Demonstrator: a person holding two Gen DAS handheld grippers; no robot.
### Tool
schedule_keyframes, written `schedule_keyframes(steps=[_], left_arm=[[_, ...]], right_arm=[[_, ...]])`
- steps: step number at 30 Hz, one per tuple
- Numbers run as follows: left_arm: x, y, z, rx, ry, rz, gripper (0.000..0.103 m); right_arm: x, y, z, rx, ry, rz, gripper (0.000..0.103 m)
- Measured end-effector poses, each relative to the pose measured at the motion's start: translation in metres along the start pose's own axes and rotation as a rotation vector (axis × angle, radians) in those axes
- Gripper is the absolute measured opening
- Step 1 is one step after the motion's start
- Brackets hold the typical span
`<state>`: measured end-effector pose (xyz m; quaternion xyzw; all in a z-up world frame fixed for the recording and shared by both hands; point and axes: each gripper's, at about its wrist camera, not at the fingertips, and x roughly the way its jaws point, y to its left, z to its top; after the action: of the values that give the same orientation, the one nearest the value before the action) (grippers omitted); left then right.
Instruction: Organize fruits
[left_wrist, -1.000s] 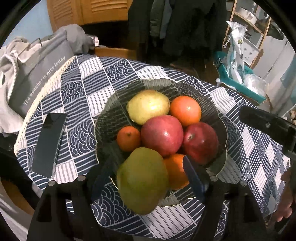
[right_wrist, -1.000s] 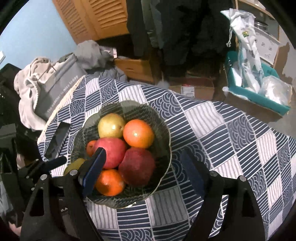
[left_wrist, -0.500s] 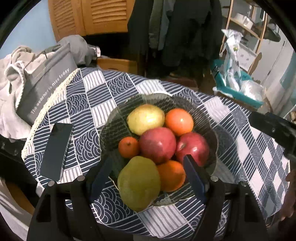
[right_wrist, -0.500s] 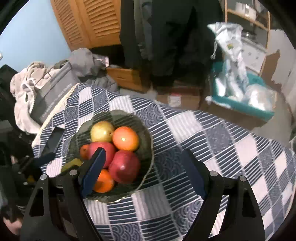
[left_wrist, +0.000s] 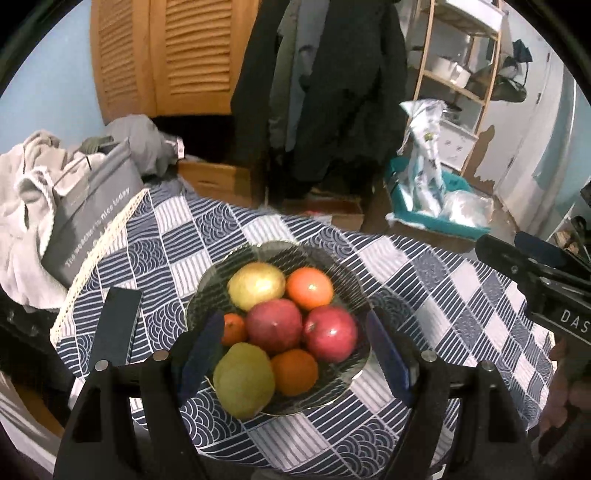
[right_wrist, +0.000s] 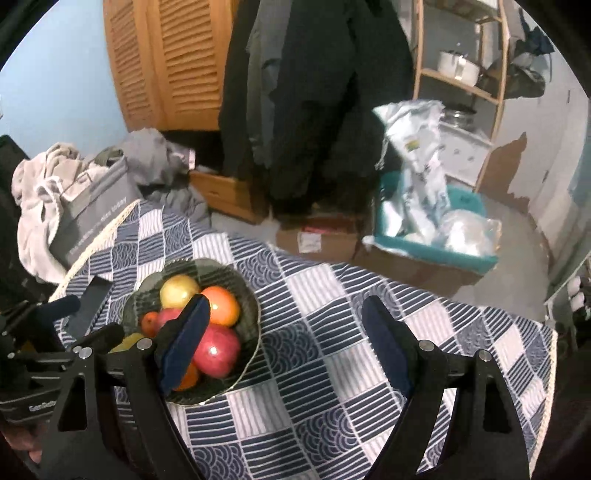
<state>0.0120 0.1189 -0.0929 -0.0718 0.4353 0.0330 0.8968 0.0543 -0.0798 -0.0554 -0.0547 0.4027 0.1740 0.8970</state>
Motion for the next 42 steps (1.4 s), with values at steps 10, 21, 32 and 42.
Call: schedule_keyframes(steps=[10,21,32,42], left_arm=[[-0.036,-0.015,0.009,0.024,-0.079,-0.019,0.087],[-0.071,-0.013,0.020,-0.004,-0.178,-0.024,0.101],[-0.088,-0.018,0.024,-0.002,-0.221,-0.019,0.102],[-0.093,-0.019,0.025,-0.002,-0.234,-0.017,0.102]], right_arm=[[-0.041,-0.012,0.006,0.004,-0.090,-0.041,0.084],[-0.082,-0.026,0.009,0.027,-0.176,-0.051,0.084],[-0.101,-0.044,0.003,0.047,-0.214,-0.089,0.084],[-0.102,-0.051,-0.001,0.054,-0.221,-0.122,0.084]])
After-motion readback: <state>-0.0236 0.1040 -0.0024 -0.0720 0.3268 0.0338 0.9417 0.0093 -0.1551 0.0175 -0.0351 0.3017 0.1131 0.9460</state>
